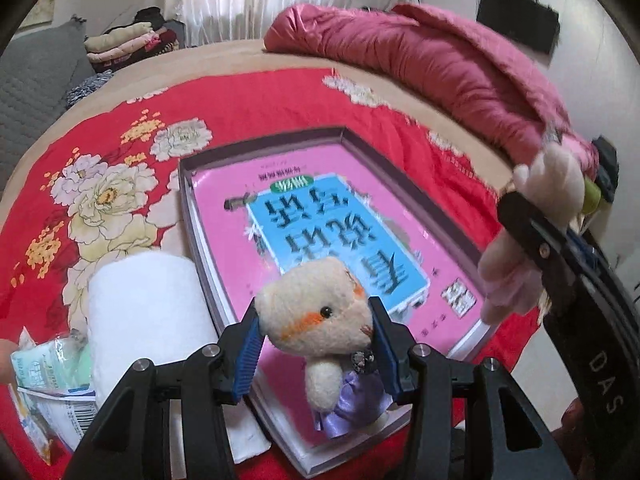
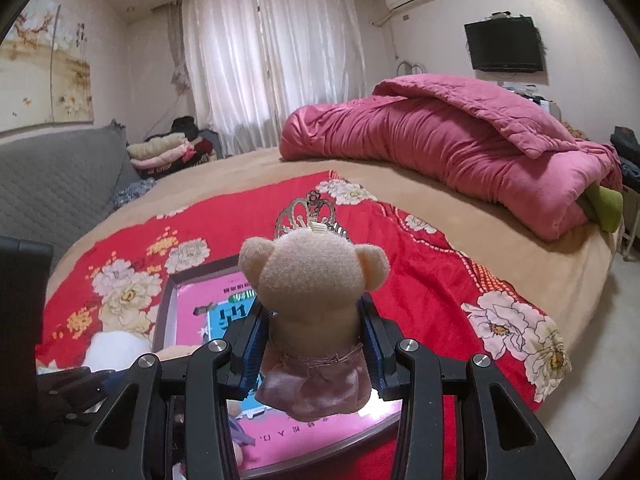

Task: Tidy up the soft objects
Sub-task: 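Carry both bears toward the pink book tray with both grippers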

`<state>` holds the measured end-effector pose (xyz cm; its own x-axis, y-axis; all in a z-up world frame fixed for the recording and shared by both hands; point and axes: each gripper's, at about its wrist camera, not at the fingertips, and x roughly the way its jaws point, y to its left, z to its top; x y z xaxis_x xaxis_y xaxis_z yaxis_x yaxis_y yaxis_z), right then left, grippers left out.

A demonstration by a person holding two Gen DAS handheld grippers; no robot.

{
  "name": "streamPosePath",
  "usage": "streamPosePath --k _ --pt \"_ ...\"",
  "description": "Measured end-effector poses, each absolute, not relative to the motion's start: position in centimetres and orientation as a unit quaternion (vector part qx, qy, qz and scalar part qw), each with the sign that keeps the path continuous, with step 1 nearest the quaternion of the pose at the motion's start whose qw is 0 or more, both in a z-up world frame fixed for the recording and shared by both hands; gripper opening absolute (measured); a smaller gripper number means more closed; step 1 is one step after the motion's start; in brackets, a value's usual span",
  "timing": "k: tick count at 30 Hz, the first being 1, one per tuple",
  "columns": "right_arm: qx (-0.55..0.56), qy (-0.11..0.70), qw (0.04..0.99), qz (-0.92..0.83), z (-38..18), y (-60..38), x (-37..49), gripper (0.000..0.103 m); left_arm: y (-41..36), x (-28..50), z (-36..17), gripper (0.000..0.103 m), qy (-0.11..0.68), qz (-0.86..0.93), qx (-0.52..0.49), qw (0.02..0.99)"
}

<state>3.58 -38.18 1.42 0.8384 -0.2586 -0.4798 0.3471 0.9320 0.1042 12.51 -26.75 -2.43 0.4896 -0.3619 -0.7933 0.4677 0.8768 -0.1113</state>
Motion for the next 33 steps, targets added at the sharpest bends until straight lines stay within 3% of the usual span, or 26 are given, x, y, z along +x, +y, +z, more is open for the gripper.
streamPosePath --k 20,33 --pt "0.090 0.353 0.918 -0.159 -2.6 -39.1 7.4 0.044 -26.0 12.0 -3.4 0.051 0.459 -0.253 0.074 0.849" --pt "0.100 0.397 0.898 -0.162 -4.2 -40.2 8.1 0.044 -25.4 11.0 -3.1 0.058 0.463 -0.280 0.059 0.839"
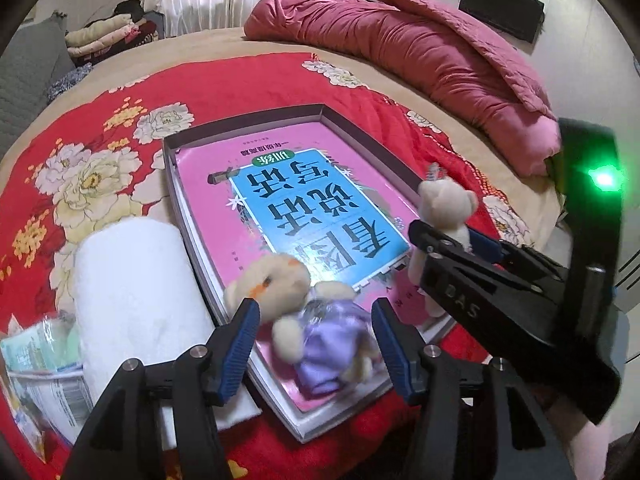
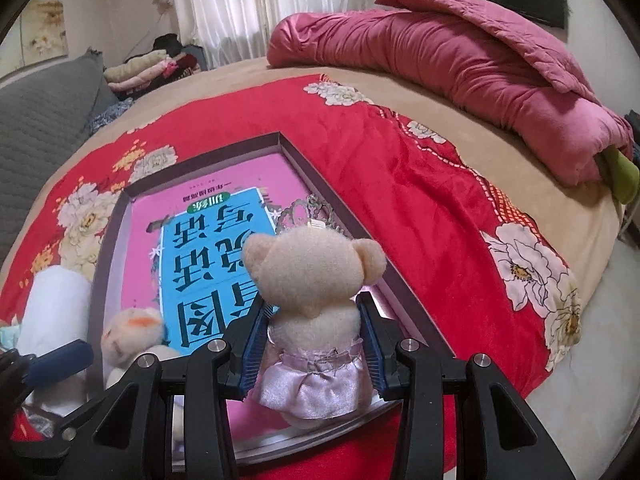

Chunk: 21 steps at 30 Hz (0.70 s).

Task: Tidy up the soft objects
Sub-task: 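Lower both bears onto the pink book tray and open both grippers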

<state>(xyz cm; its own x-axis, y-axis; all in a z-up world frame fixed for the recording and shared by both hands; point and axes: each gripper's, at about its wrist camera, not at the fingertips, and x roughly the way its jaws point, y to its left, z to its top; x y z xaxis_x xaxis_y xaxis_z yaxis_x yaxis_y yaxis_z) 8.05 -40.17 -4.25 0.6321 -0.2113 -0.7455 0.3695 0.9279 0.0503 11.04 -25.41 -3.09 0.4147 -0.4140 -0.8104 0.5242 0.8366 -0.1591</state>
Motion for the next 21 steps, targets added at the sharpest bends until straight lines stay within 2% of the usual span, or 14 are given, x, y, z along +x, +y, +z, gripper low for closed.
streamPosePath --k 14,21 --pt "0.108 0.415 0.889 -0.158 -5.1 -40.4 8.5 0.047 -21.7 9.8 -1.6 0.058 0.455 -0.289 -0.007 0.842" --pt "0.121 0.410 0.888 -0.172 -5.2 -41.1 8.0 0.063 -20.7 9.2 -1.2 0.058 0.451 -0.283 -0.024 0.846"
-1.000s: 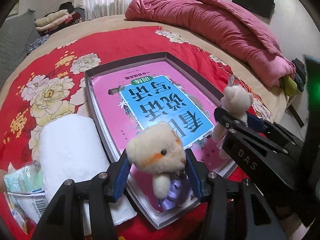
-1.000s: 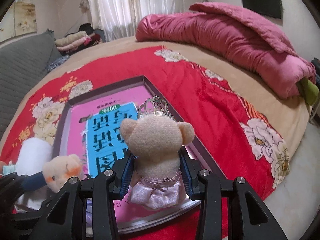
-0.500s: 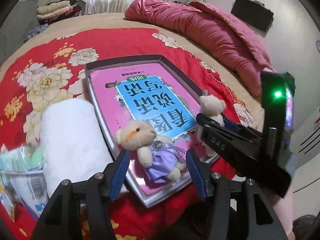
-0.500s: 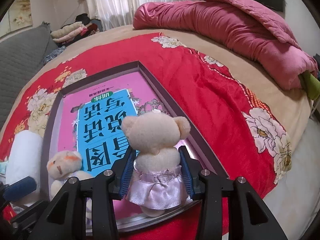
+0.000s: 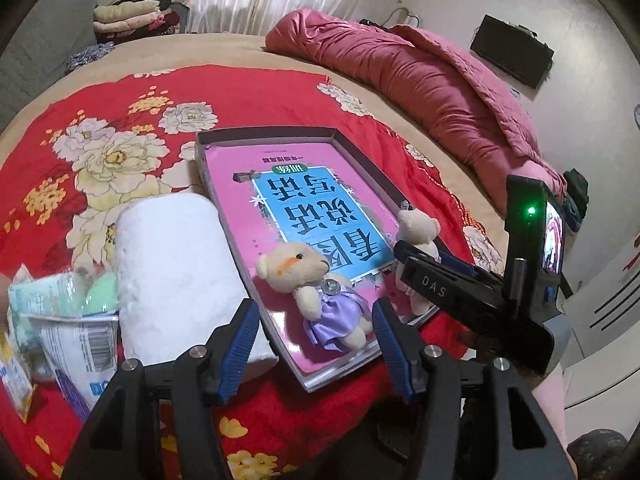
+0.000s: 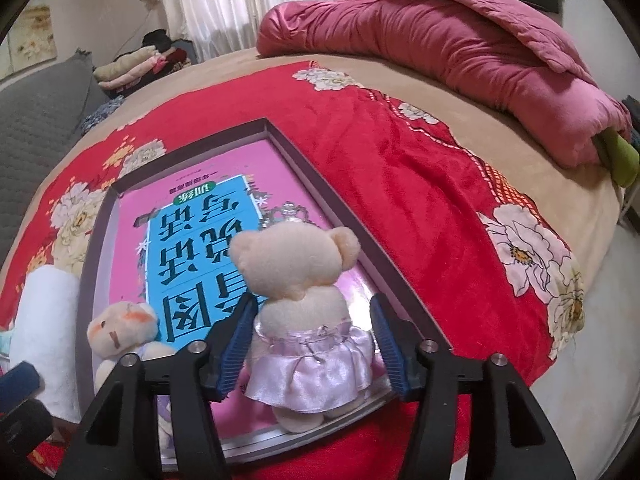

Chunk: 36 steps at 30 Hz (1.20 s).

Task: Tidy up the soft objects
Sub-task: 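Lower both bears onto the pink book tray and open both grippers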

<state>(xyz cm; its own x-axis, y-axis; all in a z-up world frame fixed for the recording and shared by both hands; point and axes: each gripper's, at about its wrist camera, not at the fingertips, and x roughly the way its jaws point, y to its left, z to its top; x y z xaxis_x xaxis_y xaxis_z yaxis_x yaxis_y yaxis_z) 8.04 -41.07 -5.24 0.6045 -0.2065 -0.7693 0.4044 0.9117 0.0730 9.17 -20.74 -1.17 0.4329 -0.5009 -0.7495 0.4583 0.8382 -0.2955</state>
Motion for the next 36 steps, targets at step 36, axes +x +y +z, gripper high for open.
streamPosePath --k 36 --pt "0.067 0.294 0.939 -0.165 0.2 -36.9 3.3 0.076 -18.4 7.2 0.3 0.061 0.431 -0.297 -0.049 0.851"
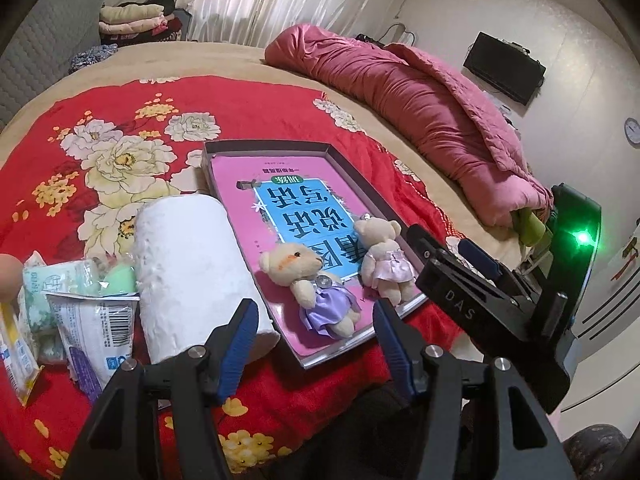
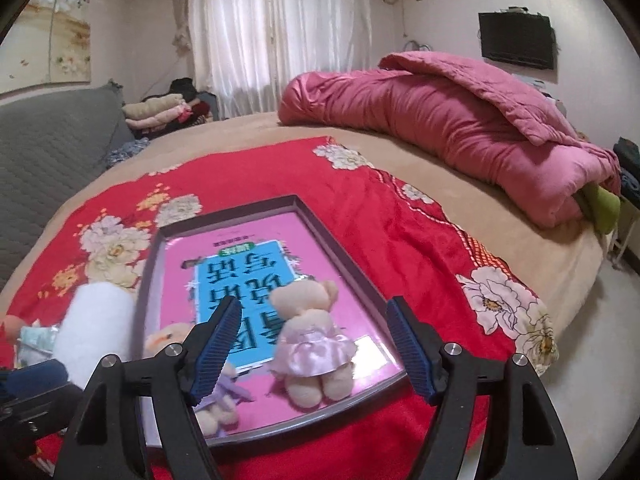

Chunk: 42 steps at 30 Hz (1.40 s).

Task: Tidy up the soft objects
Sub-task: 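Lower both bears onto the pink book tray and open both grippers, then move both grippers back toward the snack packets and sponge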

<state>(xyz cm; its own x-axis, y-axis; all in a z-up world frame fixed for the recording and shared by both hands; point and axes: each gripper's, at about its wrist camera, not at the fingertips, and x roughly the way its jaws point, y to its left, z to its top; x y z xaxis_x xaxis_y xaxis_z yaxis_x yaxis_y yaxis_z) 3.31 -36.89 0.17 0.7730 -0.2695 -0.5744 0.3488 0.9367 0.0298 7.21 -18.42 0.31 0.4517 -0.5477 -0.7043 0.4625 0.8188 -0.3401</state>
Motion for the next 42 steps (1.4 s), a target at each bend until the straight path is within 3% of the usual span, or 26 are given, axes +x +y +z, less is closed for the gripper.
streamPosePath --k 42 --pt "0.023 0.252 0.964 -0.086 5.3 -28.7 -2.1 0.077 -9.2 3.5 3.2 0.062 0.403 -0.233 -0.097 0.880"
